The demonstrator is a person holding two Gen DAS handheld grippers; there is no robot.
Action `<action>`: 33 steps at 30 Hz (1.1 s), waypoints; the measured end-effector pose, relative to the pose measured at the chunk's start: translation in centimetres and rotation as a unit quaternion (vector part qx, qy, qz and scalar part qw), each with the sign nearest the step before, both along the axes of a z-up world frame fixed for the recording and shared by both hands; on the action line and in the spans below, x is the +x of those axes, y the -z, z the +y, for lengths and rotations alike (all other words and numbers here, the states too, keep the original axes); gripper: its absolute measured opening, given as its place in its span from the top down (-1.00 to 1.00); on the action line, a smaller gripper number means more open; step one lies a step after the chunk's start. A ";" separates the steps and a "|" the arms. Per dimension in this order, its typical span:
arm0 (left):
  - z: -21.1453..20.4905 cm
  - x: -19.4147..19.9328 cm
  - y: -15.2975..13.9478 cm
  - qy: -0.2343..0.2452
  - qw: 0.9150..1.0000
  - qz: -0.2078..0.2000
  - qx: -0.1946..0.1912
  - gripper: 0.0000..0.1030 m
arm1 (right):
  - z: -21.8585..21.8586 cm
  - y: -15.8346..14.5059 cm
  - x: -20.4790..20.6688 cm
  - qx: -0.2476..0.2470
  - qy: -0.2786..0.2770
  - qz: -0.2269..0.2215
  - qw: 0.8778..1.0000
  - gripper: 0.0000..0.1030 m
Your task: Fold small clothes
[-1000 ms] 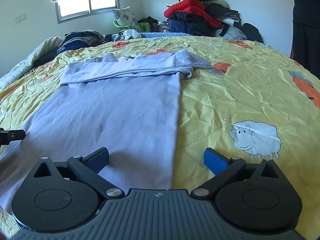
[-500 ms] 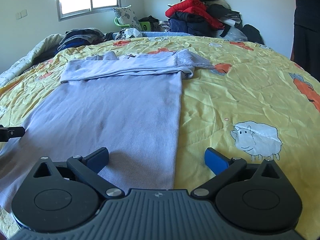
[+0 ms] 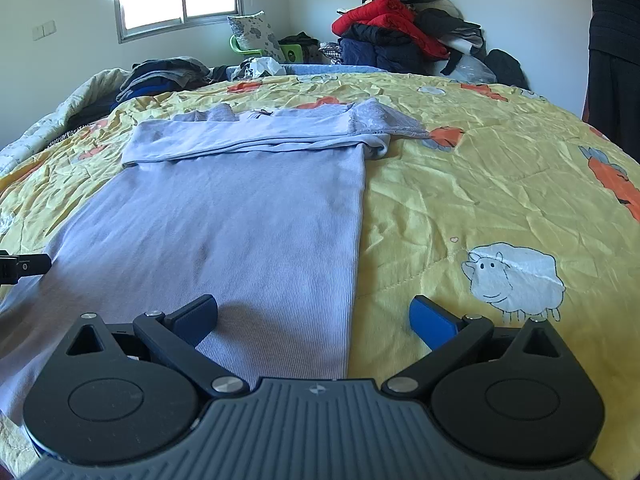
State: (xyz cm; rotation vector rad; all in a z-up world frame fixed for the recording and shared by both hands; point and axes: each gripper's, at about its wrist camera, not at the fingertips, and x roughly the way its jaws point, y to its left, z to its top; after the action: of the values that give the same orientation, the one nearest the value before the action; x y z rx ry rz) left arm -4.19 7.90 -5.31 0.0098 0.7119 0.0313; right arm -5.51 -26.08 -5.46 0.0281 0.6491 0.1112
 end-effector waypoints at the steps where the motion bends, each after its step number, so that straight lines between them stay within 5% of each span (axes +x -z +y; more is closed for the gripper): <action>1: 0.0 0.0 0.0 0.000 1.000 0.000 0.000 -1.00 | 0.0 0.0 0.0 0.000 0.000 0.000 1.000 -1.00; 11: -0.5 0.0 0.0 0.007 1.000 0.002 0.001 -1.00 | 0.0 0.0 0.0 -0.001 -0.001 0.001 1.000 -1.00; 18: 0.4 -0.5 -0.8 0.076 0.996 0.038 -0.029 -1.00 | -0.5 -0.4 -0.3 0.014 -0.017 0.011 1.000 -0.98; 27: 2.8 -0.9 -1.4 0.184 0.973 0.088 -0.110 -1.00 | -4.9 -1.0 -1.9 0.110 -0.060 0.028 0.992 -0.97; 33: 3.1 -0.7 -1.2 0.232 0.953 0.116 -0.156 -1.00 | -6.8 -1.4 -3.3 0.117 -0.108 0.053 0.986 -0.96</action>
State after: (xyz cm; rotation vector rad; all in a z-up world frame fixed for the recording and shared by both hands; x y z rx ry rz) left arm -4.91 10.98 -4.07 -0.1235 0.9283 -0.5417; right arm -8.84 -32.90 -4.02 0.1901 0.7412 0.3979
